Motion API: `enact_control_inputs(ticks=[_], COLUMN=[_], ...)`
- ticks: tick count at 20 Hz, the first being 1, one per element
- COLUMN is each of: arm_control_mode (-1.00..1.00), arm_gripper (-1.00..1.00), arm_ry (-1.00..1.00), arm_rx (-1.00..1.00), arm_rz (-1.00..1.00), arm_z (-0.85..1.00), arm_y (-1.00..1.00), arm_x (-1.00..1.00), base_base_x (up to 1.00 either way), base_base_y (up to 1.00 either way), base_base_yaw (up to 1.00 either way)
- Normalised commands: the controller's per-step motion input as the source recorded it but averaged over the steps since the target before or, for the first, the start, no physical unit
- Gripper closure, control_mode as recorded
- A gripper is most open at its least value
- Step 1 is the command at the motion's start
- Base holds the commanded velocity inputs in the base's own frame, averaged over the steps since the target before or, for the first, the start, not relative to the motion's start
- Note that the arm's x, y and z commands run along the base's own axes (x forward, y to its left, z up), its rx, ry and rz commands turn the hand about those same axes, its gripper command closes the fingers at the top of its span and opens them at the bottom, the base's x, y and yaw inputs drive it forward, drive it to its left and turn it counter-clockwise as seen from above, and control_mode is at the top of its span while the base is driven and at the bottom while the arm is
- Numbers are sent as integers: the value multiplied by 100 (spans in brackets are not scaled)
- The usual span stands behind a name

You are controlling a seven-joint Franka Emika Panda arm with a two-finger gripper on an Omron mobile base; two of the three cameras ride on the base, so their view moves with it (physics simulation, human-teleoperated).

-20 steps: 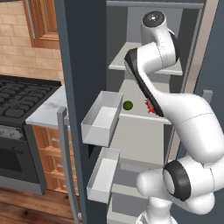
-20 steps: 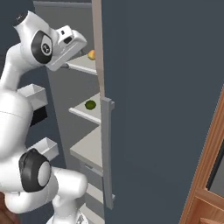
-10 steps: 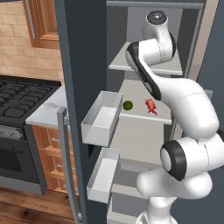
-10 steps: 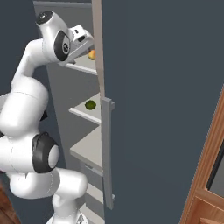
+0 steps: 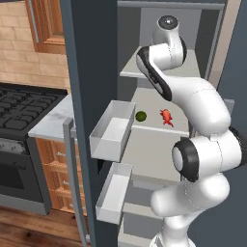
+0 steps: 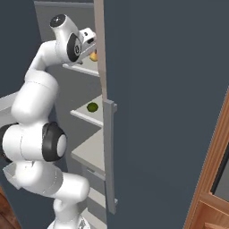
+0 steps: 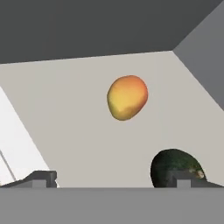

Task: Take the mango and squash from the highest rack and move them to the second highest rack where the lime and fish are located, to maximize freezer space. Close the freezer door after rearranging.

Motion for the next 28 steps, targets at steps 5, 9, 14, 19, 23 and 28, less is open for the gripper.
enact_control_inputs(ticks=[5, 9, 14, 19, 23, 28], arm_control_mode=[-100, -100, -100, -100, -100, -100], arm_gripper=[-100, -100, -100, -100, -100, -100], arm_ry=[7, 6, 2, 0, 0, 0], arm_rx=[0, 0, 0, 0, 0, 0], arm_rz=[0, 0, 0, 0, 0, 0], arm_z=[-6, -7, -11, -12, -12, -19], arm_y=[2, 0, 0, 0, 0, 0], arm_x=[50, 50, 48, 45, 43, 7], base_base_x=[0, 0, 0, 0, 0, 0], base_base_y=[0, 0, 0, 0, 0, 0], base_base_yaw=[0, 0, 0, 0, 0, 0])
